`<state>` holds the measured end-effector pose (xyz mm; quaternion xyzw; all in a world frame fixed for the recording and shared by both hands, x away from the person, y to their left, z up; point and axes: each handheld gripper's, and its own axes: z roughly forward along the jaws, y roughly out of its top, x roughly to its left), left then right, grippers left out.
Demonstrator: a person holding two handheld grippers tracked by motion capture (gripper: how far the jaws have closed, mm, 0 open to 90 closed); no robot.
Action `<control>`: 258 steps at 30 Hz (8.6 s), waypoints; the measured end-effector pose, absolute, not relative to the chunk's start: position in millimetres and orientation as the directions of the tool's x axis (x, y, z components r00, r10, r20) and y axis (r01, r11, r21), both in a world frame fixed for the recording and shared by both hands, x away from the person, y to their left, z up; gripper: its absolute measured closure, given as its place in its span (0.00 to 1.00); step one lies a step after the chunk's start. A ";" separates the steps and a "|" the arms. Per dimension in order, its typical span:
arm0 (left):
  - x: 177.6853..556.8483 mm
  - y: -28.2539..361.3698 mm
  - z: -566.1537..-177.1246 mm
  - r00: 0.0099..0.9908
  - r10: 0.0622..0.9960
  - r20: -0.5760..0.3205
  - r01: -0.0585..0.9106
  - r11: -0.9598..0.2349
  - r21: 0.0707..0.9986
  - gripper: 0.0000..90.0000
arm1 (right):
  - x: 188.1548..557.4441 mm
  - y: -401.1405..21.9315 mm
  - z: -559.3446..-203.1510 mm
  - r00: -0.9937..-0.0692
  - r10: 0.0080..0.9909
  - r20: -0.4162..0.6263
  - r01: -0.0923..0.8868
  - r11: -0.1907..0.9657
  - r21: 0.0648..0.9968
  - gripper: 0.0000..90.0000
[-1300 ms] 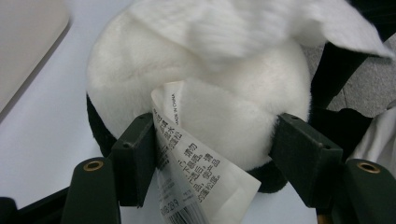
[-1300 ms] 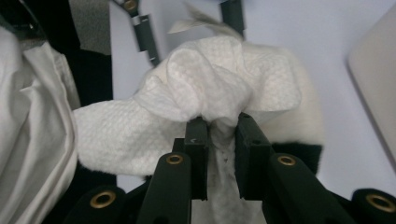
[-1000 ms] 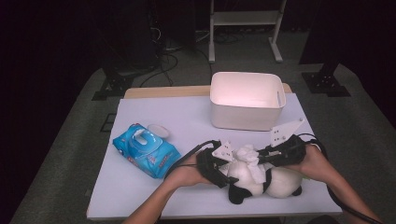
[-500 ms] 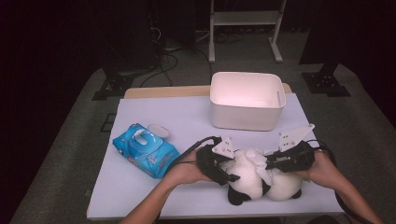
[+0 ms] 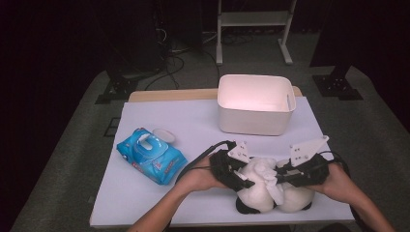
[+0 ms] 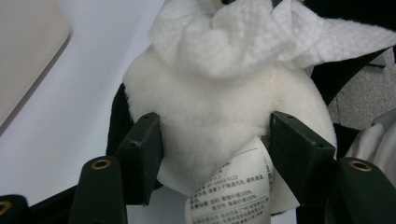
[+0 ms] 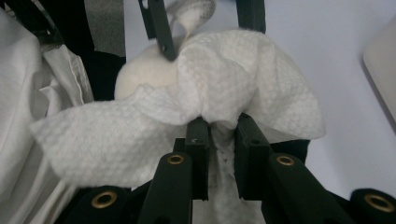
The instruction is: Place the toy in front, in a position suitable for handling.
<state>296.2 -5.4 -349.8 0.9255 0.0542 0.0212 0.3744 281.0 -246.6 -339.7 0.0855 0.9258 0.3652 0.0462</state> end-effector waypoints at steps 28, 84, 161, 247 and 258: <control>292.8 -1.9 -339.6 0.996 0.090 0.007 0.059 -0.706 0.706 0.39 | 295.5 -275.3 -351.5 -0.961 0.274 0.038 0.219 0.668 0.711 0.86; 297.3 -19.8 -317.2 0.998 0.052 -0.022 0.053 -0.741 0.670 0.37 | 271.4 -269.8 -360.5 -0.975 0.212 0.063 0.190 0.660 0.727 0.86; 333.9 -3.0 -312.0 0.999 -0.047 -0.005 -0.033 -0.767 0.640 0.39 | 303.9 -256.7 -351.2 -0.965 0.254 0.061 0.218 0.655 0.724 0.87; 315.6 18.6 -330.4 0.993 0.114 0.024 0.073 -0.773 0.630 0.29 | 292.2 -302.4 -335.8 -0.949 0.315 0.024 0.244 0.682 0.690 0.86; 316.3 19.7 -331.3 0.994 0.111 0.016 0.075 -0.765 0.639 0.29 | 303.1 -276.8 -330.1 -0.967 0.256 0.015 0.196 0.703 0.683 0.86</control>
